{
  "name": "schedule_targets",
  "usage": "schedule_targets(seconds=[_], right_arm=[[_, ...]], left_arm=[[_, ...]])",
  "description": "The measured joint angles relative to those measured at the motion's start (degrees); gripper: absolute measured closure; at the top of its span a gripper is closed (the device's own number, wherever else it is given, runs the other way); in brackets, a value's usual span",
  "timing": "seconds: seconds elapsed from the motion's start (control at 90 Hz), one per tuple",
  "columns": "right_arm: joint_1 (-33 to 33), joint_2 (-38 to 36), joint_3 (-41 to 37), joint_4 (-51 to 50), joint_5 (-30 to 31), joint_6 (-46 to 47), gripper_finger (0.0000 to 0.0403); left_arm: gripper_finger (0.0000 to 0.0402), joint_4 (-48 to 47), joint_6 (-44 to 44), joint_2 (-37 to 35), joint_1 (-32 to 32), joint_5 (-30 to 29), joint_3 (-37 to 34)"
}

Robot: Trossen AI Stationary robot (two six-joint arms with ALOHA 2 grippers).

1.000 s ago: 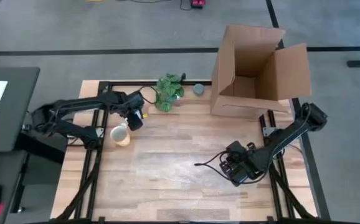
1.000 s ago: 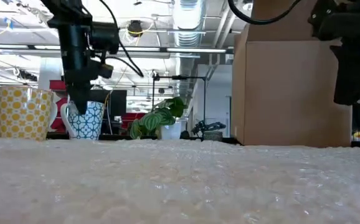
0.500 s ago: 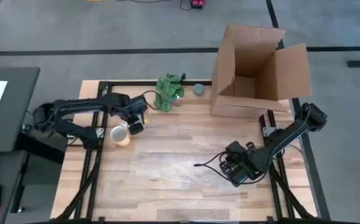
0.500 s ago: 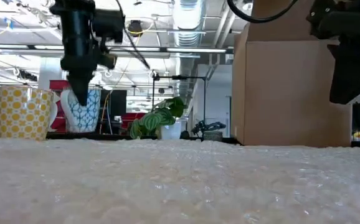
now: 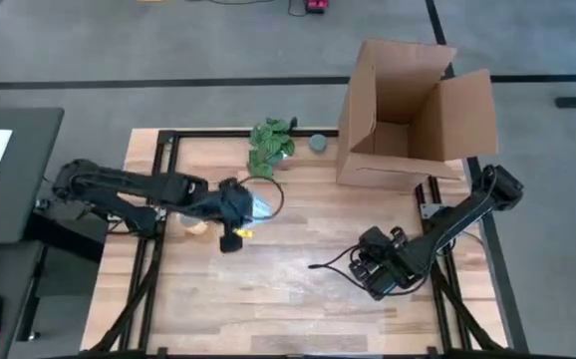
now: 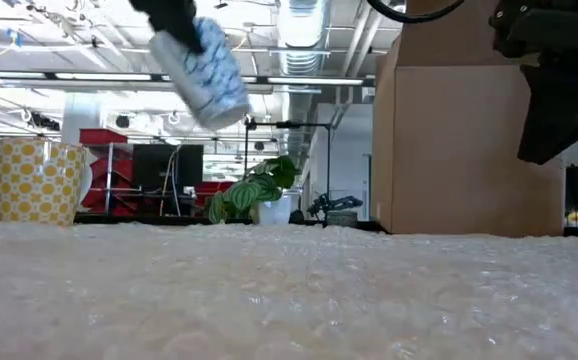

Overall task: Wrap mug
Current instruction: Put the blue cup on the bubble wrap

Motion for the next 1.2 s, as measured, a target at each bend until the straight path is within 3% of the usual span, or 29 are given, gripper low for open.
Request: schedule_targets(seconds=[0.2,0.378,0.667,0.878,1.2], right_arm=[[0.0,0.0,0.0,-0.03,-0.03,-0.04,0.028],[0.0,0.0,0.0,-0.28,-3.09,-0.11,0.028],[2.79,0.0,0.0,-0.37,-7.6,1.08,0.028],[5.8,0.0,0.0,-0.48,-7.72,5.52,0.028],[7.54,-0.01,0.0,-0.41,-7.67,8.0,0.028]], left_arm=[[0.0401,7.47,4.24,13.1,-3.58,-0.06,1.68],[0.04,7.16,10.71,25.54,-3.43,-1.56,13.17],[0.0397,-7.96,20.91,41.98,-2.22,-1.29,33.31],[0.0396,-12.04,24.36,49.08,-0.26,-0.79,38.92],[0.0385,-11.75,22.56,49.38,2.05,2.94,39.3]])
